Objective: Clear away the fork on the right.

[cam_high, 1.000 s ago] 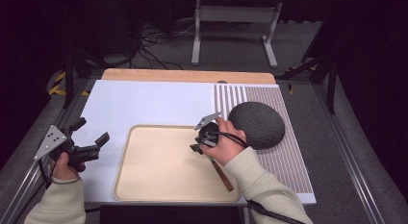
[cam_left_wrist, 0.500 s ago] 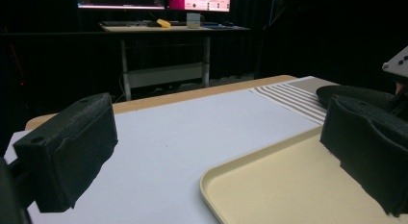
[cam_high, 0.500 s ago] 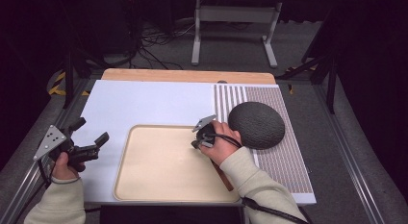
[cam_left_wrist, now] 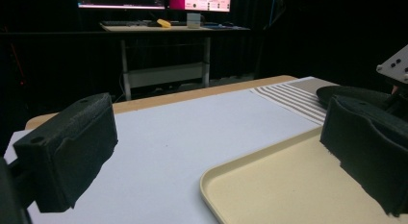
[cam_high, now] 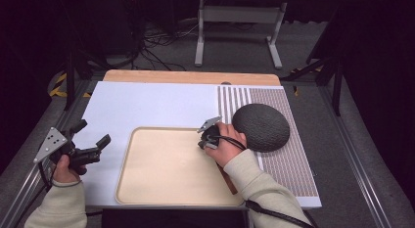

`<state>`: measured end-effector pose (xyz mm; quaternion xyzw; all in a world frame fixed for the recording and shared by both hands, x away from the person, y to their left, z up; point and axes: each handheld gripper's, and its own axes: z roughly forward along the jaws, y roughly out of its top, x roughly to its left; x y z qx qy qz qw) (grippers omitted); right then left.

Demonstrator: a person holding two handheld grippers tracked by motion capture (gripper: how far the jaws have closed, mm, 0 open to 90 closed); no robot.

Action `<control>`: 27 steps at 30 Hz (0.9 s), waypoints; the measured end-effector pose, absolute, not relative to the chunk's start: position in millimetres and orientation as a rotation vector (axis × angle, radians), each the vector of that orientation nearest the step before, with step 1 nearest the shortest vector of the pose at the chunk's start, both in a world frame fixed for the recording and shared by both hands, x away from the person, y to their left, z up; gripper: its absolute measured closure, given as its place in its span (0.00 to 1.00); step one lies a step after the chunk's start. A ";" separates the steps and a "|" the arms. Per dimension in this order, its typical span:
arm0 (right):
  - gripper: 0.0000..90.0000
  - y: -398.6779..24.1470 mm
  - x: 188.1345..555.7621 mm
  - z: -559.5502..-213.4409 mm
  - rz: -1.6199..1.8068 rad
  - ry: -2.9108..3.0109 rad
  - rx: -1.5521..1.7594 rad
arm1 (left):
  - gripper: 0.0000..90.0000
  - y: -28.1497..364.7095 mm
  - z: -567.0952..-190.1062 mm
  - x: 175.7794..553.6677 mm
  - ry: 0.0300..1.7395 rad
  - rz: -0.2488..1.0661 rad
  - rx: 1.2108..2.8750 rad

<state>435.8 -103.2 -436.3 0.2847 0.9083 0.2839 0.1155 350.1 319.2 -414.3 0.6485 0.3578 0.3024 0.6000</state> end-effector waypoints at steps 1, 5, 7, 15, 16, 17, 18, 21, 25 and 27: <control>1.00 -103.2 435.8 -436.3 0.832 2.661 0.834 | 0.00 319.2 -414.3 350.1 0.830 0.701 1.503; 1.00 -108.4 439.6 -435.8 0.818 2.625 0.884 | 0.00 319.4 -414.3 350.2 0.830 0.700 1.502; 1.00 -113.0 441.5 -435.9 0.806 2.607 0.906 | 0.00 319.5 -414.5 350.3 0.831 0.699 1.501; 1.00 -125.6 446.1 -436.7 0.798 2.570 0.953 | 0.00 318.8 -414.7 350.4 0.830 0.698 1.503; 1.00 -129.8 447.7 -436.6 0.790 2.561 0.969 | 0.00 318.6 -414.8 350.5 0.832 0.697 1.500; 1.00 -131.2 448.1 -436.5 0.786 2.557 0.977 | 0.00 318.6 -414.8 350.5 0.831 0.696 1.503; 1.00 -132.3 448.7 -436.5 0.785 2.554 0.981 | 0.00 318.1 -415.1 350.7 0.832 0.695 1.502; 1.00 -136.3 450.9 -436.5 0.777 2.549 0.995 | 0.00 317.5 -415.1 350.7 0.830 0.691 1.504; 1.00 -140.9 452.6 -436.0 0.767 2.538 1.014 | 0.00 317.7 -415.3 350.8 0.833 0.690 1.500; 1.00 -142.3 452.7 -436.1 0.769 2.534 1.016 | 0.00 317.9 -415.4 350.8 0.832 0.690 1.503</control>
